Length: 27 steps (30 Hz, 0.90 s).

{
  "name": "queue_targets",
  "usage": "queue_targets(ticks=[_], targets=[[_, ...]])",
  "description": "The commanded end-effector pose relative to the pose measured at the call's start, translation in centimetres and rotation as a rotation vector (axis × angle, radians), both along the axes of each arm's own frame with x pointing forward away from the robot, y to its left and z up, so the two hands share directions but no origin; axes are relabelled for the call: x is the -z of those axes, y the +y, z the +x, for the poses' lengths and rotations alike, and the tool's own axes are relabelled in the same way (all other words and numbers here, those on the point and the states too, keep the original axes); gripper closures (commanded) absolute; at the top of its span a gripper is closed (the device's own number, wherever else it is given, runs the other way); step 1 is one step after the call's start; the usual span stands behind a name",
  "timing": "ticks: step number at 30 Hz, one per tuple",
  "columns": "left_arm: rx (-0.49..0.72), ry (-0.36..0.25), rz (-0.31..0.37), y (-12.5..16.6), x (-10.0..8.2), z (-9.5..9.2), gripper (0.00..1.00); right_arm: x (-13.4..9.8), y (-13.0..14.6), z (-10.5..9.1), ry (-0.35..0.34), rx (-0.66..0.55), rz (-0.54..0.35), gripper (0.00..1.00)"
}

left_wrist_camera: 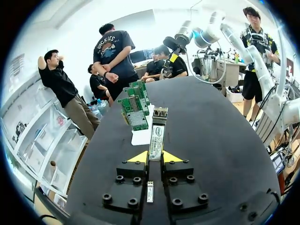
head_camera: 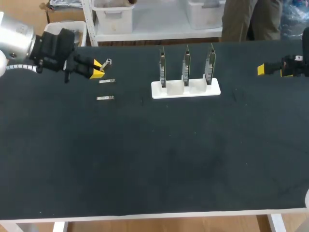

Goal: Pick up the optical module with the left hand, and insert it into the network port with the right hand.

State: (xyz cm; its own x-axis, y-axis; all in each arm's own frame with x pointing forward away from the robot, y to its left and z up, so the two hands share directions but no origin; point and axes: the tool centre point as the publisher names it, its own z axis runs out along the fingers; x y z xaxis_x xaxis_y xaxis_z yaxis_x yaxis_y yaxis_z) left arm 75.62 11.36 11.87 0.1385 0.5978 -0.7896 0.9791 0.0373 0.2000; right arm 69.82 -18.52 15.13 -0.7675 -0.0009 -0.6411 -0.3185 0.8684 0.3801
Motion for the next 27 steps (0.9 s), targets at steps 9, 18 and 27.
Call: queue_targets(ticks=[9, 18, 27], targets=[[-0.028, -0.059, -0.072, -0.5, -1.3, 0.7, 1.0, 0.0, 0.0, 0.0, 0.0, 0.001, 0.0, 0.0], [0.07, -0.155, -0.216, -4.4, -6.1, 3.4, 1.0, 0.0, 0.0, 0.0, 0.0, 0.001, 0.0, 0.0], [0.172, -0.13, -0.328, -8.6, -6.8, 2.6, 1.0, 0.0, 0.0, 0.0, 0.0, 0.001, 0.0, 0.0]])
